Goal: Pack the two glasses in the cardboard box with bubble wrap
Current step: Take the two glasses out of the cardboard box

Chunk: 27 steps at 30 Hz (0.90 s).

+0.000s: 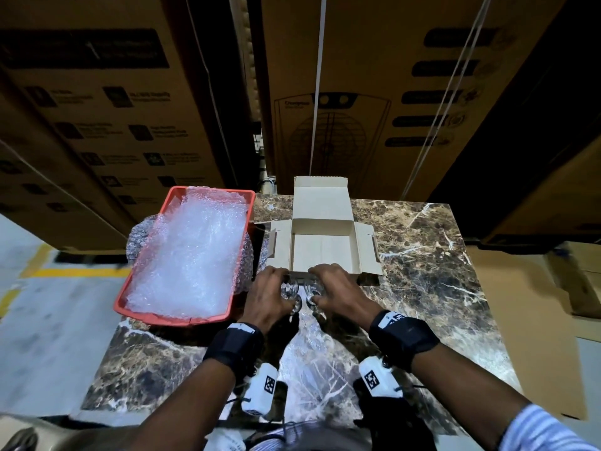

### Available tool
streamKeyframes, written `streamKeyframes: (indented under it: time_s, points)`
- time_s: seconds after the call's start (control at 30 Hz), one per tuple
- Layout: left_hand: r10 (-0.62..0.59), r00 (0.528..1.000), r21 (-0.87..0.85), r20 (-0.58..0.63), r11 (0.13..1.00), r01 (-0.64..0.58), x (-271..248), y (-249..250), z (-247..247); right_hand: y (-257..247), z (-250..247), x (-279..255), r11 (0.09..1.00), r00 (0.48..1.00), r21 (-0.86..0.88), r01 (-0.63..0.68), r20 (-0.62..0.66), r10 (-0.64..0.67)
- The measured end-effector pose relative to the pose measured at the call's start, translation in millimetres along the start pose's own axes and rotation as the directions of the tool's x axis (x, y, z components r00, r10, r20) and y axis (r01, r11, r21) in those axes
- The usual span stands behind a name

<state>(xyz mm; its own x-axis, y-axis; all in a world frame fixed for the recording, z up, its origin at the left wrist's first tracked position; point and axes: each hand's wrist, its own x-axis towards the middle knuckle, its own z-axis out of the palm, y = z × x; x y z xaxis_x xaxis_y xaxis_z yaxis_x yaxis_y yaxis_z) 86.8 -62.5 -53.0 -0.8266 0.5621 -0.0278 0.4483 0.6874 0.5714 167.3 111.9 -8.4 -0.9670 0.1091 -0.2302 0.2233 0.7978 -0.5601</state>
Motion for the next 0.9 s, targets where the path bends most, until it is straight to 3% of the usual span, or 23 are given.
streamKeyframes:
  time_s: [0.33, 0.57, 0.7, 0.9]
  points:
    - [0.027, 0.999, 0.036, 0.022, 0.999, -0.027, -5.3, 10.2, -10.6, 4.0, 6.2, 7.2, 0.992, 0.999, -0.121, -0.034, -0.02, 0.032]
    - [0.109, 0.983, -0.013, -0.145, 0.994, -0.112, -7.3, 23.5, -55.8, -7.2, -3.1, 17.3, 0.979, 0.999, -0.198, -0.042, 0.021, 0.048]
    - [0.044, 0.98, -0.023, -0.196, 0.999, -0.049, -4.5, 7.0, -89.9, -35.3, -18.9, 31.2, 0.989, 0.993, -0.118, 0.088, -0.069, -0.097]
    - [-0.083, 0.969, 0.048, -0.233, 0.994, 0.097, -9.0, -41.8, -126.5, -103.3, -12.8, 54.8, 0.94, 0.933, -0.001, 0.342, -0.118, -0.34]
